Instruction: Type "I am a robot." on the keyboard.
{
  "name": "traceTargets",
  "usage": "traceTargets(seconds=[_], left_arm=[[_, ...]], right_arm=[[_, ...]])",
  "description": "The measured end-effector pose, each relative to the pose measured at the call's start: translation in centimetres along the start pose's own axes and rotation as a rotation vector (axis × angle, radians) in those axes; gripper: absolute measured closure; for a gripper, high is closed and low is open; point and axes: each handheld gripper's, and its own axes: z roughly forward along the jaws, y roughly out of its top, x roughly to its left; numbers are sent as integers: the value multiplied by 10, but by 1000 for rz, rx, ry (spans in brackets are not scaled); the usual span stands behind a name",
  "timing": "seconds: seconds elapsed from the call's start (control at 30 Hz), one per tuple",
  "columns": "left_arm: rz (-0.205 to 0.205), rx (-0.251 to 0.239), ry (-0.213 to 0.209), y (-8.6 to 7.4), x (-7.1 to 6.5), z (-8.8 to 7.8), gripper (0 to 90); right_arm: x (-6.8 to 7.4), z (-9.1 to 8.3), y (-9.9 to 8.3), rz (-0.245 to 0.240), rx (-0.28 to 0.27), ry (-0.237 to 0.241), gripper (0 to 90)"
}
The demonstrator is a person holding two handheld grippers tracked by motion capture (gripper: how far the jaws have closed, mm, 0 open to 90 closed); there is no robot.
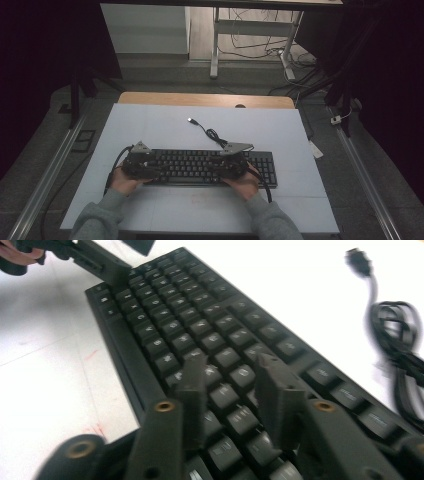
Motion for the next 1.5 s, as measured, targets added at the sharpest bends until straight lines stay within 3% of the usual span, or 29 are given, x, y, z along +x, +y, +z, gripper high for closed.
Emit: traceTargets(seconds=[0.33,0.63,1.1,1.5], left_arm=[[7,0,-5,0,-1,0,303],[10,-4,-3,0,0,0,305],[11,-37,16,1,-1,-3,313],[51,-52,-26,7,-19,-6,313]], right_arm=[[-20,-45,-29,66,-37,-96,487],[-28,-75,-50,99,-62,-154,477],[-32,-79,-53,99,-69,-162,474],[-32,-78,-52,95,-55,-159,474]])
